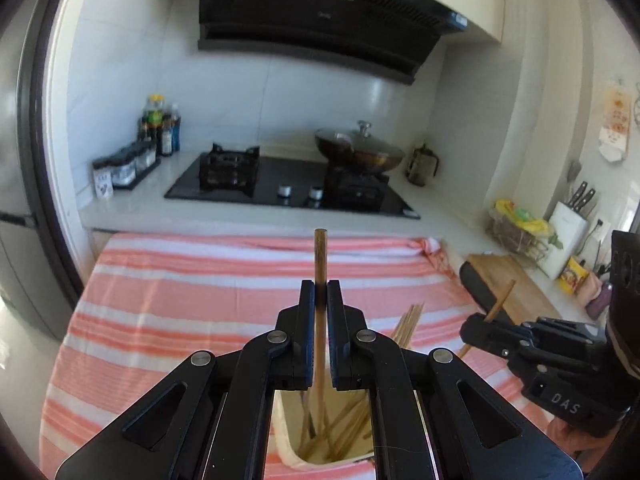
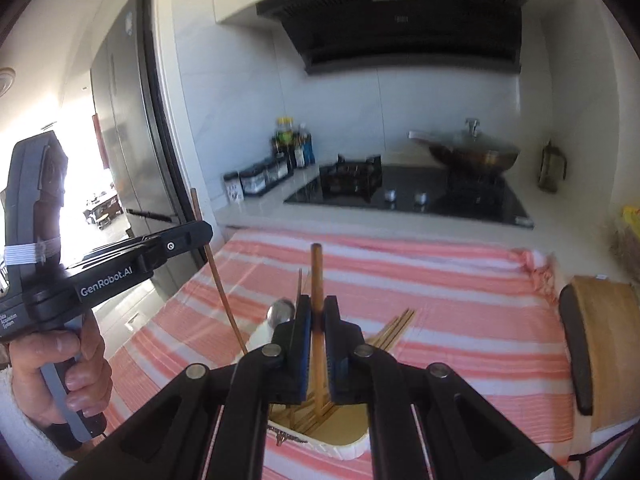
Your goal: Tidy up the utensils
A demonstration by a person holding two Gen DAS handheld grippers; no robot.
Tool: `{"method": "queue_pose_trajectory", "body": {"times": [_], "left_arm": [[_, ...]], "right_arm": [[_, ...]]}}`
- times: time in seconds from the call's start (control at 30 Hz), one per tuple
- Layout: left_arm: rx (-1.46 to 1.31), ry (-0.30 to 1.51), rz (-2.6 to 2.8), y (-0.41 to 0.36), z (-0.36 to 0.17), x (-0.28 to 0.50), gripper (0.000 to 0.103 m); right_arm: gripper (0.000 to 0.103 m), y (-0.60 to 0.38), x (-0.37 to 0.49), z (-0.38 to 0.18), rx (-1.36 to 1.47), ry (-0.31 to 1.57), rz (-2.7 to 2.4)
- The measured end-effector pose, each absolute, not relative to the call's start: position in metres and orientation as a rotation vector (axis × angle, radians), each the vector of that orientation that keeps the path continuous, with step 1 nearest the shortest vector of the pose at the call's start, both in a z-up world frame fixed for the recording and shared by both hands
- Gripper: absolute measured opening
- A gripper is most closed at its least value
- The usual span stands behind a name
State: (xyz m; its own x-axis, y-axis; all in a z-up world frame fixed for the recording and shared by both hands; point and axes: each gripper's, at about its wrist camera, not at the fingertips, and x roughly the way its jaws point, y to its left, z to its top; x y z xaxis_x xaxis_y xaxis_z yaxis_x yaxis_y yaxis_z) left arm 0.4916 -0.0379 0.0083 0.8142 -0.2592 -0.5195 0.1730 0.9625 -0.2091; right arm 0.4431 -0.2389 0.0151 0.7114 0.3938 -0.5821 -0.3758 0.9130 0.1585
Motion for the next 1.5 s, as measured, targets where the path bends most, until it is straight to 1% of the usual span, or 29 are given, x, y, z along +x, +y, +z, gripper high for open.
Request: {"method": "queue_pose_trajectory", "body": {"times": [0.2,0.27,0.3,0.33,0.37,0.4,0.43,0.47,0.57,0.63,0.7,0.73,0.77,0.83,0.93,1.07,1.33,1.5], "left_arm": [[-0.152,0.712,-0.254,-0.041,-0.041,0.515,0.004],[-0.148,0.716,-0.248,-0.041,-0.047,0.511,0.009],[-0.154,0.710,-0.254,-0.039,-0.048,0.506,0.022],[-0.160,0.701,-0.257,-0.038,-0.048,0.500,0.046],[-0.161,0.687,-0.251,-0.035,-0.046,0.492,0.059],[-0.158,0.667,-0.239,-0.032,-0.044,0.483,0.077],[-0.151,0.645,-0.228,-0.030,-0.041,0.473,0.084],[-0.140,0.628,-0.223,-0.029,-0.039,0.461,0.085],[-0.102,0.583,-0.189,-0.028,-0.031,0.421,0.094],[-0.088,0.518,-0.161,-0.029,-0.027,0.384,0.103],[-0.076,0.470,-0.135,-0.031,-0.025,0.349,0.103],[-0.079,0.467,-0.130,-0.030,-0.025,0.334,0.103],[-0.087,0.473,-0.130,-0.031,-0.025,0.322,0.103],[-0.108,0.485,-0.137,-0.030,-0.026,0.298,0.103],[-0.094,0.484,-0.105,-0.034,-0.026,0.265,0.103],[-0.074,0.503,-0.086,-0.037,-0.024,0.234,0.103],[0.025,0.518,0.000,-0.047,-0.020,0.198,0.103],[0.077,0.507,0.046,-0.050,-0.014,0.185,0.103]], "right_arm": [[0.007,-0.233,0.496,-0.038,0.106,0.848,0.434],[0.010,-0.230,0.505,-0.050,0.099,0.890,0.429],[0.010,-0.230,0.507,-0.053,0.096,0.886,0.423],[0.010,-0.229,0.509,-0.051,0.092,0.876,0.419],[0.017,-0.230,0.507,-0.049,0.089,0.859,0.413],[0.026,-0.232,0.503,-0.045,0.091,0.837,0.409],[0.053,-0.235,0.497,-0.040,0.091,0.812,0.398],[0.067,-0.236,0.491,-0.032,0.088,0.778,0.385],[0.067,-0.243,0.459,-0.010,0.052,0.696,0.378],[0.068,-0.249,0.428,0.002,0.028,0.655,0.360],[0.077,-0.253,0.393,0.010,0.005,0.624,0.331],[0.086,-0.256,0.373,0.011,-0.002,0.608,0.314],[0.090,-0.258,0.351,0.012,-0.005,0.589,0.292],[0.090,-0.262,0.306,0.012,0.002,0.534,0.247],[0.093,-0.265,0.248,0.007,0.039,0.493,0.195],[0.103,-0.265,0.198,0.001,0.033,0.491,0.161],[0.103,-0.256,0.147,0.012,-0.025,0.433,0.105],[0.103,-0.245,0.137,0.017,-0.048,0.427,0.116]]}}
